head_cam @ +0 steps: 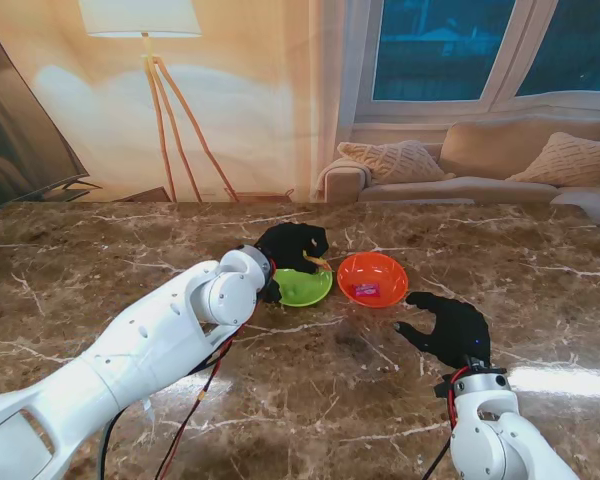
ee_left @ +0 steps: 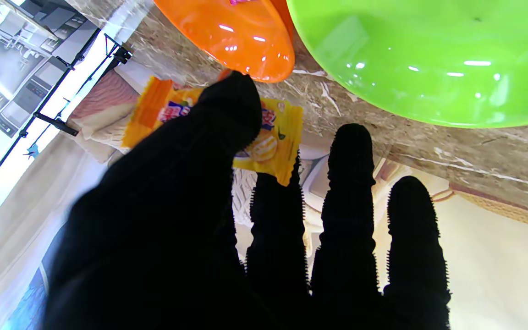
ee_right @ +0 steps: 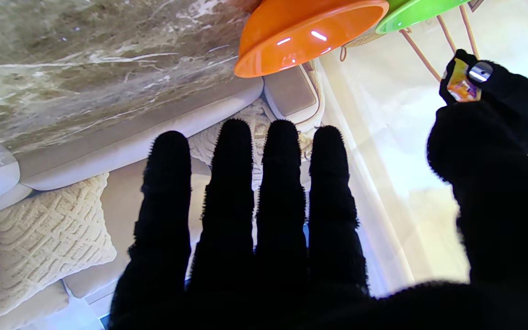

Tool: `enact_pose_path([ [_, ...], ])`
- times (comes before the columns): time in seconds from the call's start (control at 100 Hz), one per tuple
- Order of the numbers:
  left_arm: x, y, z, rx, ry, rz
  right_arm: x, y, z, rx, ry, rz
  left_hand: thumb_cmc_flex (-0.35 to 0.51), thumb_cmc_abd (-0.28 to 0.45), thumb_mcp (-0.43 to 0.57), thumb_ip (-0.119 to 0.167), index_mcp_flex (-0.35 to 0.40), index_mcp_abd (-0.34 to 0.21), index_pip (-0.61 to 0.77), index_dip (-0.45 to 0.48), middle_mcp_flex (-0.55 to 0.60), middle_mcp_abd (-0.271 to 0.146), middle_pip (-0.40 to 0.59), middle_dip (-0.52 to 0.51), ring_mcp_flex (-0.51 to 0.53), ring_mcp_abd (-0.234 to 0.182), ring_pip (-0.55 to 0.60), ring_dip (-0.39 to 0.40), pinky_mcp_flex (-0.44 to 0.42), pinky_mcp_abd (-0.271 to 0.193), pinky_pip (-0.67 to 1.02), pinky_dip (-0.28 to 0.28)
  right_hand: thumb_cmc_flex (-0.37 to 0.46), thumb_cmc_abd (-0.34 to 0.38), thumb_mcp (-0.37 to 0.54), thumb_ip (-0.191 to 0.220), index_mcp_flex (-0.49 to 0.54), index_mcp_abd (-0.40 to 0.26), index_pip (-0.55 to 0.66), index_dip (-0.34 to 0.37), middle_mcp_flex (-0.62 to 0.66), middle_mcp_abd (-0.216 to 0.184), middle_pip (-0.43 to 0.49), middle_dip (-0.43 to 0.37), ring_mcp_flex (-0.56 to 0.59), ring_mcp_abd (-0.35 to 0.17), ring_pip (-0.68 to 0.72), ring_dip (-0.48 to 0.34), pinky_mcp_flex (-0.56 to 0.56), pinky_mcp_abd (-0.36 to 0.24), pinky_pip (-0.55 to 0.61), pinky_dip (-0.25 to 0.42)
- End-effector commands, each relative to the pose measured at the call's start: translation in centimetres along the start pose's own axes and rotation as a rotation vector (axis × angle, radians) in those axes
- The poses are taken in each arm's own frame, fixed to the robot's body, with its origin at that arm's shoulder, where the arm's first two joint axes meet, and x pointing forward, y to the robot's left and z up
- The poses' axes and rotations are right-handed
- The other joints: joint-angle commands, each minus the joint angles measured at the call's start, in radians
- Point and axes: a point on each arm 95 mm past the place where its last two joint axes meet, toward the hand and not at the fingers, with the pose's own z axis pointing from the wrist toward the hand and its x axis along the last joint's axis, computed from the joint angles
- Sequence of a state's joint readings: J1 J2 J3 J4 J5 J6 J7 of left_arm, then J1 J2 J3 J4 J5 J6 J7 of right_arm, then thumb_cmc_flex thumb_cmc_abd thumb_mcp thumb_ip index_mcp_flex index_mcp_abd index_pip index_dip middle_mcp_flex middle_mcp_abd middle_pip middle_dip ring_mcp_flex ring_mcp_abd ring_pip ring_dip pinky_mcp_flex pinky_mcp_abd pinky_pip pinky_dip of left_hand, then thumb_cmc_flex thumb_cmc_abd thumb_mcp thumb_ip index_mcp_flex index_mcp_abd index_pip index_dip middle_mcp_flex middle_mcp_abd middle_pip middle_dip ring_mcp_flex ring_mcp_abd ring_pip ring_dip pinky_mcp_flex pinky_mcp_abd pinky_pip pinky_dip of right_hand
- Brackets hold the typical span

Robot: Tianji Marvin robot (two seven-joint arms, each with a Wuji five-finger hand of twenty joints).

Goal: Portion candies into small dishes

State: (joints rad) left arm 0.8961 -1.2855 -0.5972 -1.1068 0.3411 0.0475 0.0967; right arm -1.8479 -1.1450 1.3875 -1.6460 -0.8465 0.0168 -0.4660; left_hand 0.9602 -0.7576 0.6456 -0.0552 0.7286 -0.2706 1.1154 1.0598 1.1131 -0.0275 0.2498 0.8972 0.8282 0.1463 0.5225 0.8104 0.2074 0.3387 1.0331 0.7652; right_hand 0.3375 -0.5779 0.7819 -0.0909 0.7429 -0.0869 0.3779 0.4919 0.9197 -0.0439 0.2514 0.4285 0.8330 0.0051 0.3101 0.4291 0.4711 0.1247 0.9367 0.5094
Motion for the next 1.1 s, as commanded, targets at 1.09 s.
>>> enact_pose_path([
  [1.09, 5.1, 3.5, 6.6, -0.023, 0.011, -0.108, -1.2, -0.1, -0.8, 0.009, -0.03, -0.005, -0.02, 0.084, -0.027, 0.012, -0.061, 0.032, -0.023, -0.01, 0.023, 0.043, 0.043, -0.01, -0.086, 0.015, -0.024, -0.044, -0.161, 0.008, -0.207, -0.016, -0.017, 0.008, -0.012, -0.008, 0.01, -0.013, 0.006, -0.002, 0.007, 0.004, 0.004, 0.013, 0.012, 0.015, 0.005, 0.022, -0.006, 0.004, 0.03, 0.006],
])
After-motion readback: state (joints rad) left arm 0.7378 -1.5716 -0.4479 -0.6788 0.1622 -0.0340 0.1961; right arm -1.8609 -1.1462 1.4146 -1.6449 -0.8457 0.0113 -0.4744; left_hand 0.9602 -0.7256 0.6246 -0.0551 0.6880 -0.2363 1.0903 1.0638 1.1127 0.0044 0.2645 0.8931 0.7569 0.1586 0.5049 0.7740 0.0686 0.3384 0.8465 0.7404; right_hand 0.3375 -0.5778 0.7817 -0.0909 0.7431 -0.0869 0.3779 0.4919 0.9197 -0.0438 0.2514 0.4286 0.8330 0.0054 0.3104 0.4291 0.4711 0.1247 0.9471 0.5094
